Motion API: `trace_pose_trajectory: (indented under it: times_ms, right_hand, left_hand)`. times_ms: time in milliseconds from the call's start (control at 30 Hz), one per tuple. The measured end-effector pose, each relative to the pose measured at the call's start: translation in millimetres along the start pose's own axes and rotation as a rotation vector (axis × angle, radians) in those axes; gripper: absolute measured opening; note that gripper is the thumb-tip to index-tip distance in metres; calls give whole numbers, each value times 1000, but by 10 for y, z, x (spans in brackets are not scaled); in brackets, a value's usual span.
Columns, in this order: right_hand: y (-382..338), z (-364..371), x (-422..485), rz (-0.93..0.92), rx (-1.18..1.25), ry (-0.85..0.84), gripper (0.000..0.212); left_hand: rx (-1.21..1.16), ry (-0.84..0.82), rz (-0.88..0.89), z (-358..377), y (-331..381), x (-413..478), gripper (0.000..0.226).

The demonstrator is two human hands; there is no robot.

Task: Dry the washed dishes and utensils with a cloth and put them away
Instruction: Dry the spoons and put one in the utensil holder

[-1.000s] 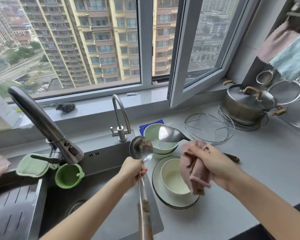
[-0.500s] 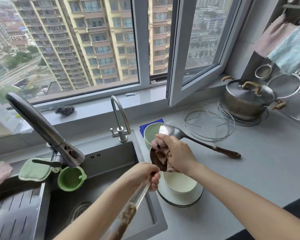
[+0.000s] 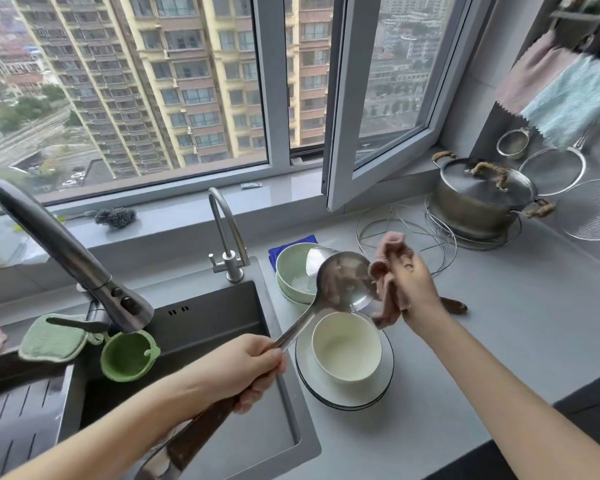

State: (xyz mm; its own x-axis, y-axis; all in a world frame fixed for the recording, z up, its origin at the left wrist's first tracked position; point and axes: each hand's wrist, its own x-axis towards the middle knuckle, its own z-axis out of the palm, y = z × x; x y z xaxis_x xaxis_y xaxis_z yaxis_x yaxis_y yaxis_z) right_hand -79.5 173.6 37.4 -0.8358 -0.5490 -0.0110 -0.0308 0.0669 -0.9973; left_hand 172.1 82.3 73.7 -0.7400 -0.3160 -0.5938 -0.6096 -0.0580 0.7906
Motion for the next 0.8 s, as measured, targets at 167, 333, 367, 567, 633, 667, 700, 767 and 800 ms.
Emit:
trace_pose_trajectory:
  times_ms: [167,333,367,567,633,667,700,767,800]
  right_hand:
    - [-8,54,-328,-493,-481,3,16]
    - [297,87,-249,-1022,-1209,-75,21]
    - [305,48,-211,-1045,-1218,-70,18]
    - [-44,-79,7,-817,-1180,230,31]
    - [-209,-49,10,-669,-1073,251,34]
    - [-294,-50,20,-556,-984,273,34]
    - [-369,-82,64,-437,-864,335,32]
    - [-531,-234,141,-250,-612,489,29]
    - [-614,-329,163,-216,-521,552,29]
  left_hand:
    - [305,-15,101,130,10,95,26]
    - [349,-29,197,341,-7,114,24]
    - [344,-31,194,340,-1,124,25]
    - [156,-85,112,316,41,137,29]
    - [115,-51,108,318,45,147,29]
    - [70,-39,103,303,47,155,29]
    - [9,-28,93,265,49,169,31]
    - [-94,13,86,159,50,179,37]
    - [-102,48,93,102,36,185,40]
